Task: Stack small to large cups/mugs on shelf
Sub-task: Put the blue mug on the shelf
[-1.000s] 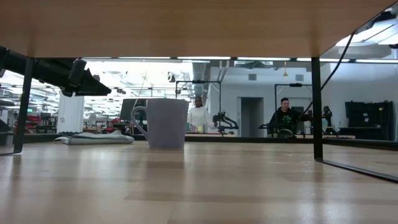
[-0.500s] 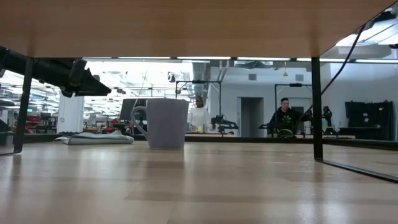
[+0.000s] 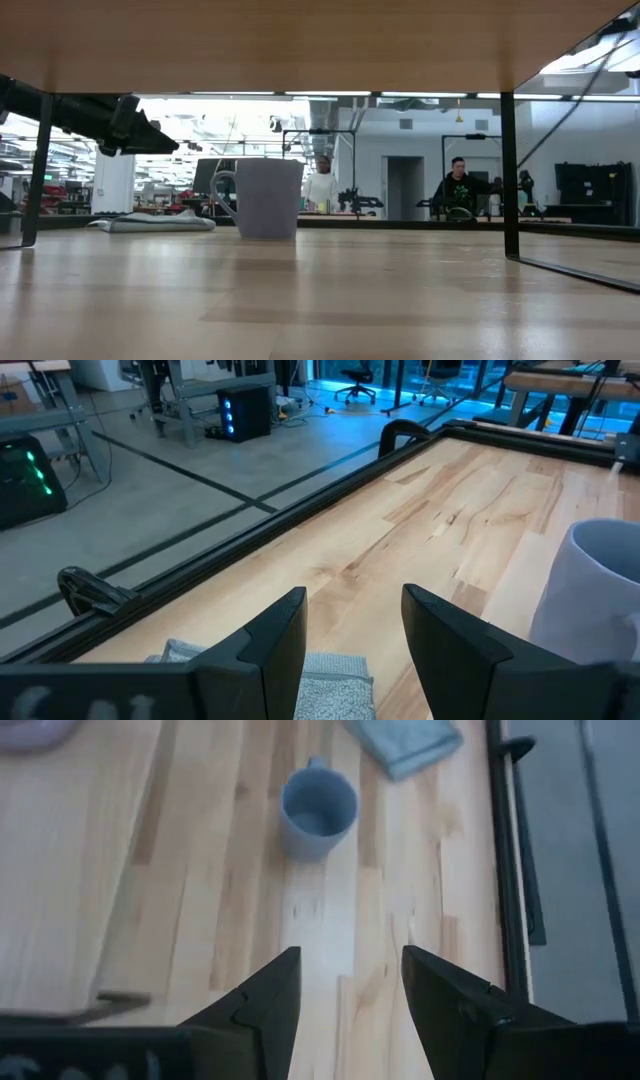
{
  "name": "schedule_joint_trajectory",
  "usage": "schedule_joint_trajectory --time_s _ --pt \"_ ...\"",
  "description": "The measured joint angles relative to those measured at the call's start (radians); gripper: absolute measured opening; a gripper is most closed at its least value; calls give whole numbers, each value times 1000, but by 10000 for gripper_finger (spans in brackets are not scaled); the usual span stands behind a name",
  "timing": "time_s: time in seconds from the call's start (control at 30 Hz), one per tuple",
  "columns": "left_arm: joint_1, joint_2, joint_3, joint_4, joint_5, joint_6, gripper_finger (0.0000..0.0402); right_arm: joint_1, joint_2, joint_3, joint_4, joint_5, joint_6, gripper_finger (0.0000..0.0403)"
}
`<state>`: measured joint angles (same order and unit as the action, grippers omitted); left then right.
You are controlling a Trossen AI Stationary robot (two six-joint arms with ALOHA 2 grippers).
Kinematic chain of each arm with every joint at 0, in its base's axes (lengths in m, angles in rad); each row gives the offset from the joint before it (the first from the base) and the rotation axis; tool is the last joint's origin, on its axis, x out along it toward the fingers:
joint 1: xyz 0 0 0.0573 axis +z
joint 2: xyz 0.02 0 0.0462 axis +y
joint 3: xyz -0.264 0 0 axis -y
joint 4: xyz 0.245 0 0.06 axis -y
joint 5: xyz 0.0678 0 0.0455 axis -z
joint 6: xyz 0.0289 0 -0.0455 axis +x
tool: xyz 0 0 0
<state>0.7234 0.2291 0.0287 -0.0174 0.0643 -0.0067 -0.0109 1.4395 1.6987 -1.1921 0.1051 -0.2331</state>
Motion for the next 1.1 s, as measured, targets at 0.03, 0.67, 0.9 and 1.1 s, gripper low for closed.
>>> schedule_joint_trajectory --time_s 0.03,0.67,0.9,1.1 --pt "0 0 0 0 0 0 156 2 -38 -58 40 0 13 196" --pt "0 0 0 0 0 -6 156 334 -201 -392 172 165 373 196" --pt "0 0 0 0 0 -21 156 370 -304 -513 233 241 375 196" --pt "0 0 0 0 0 -21 156 357 -432 -632 298 266 372 196"
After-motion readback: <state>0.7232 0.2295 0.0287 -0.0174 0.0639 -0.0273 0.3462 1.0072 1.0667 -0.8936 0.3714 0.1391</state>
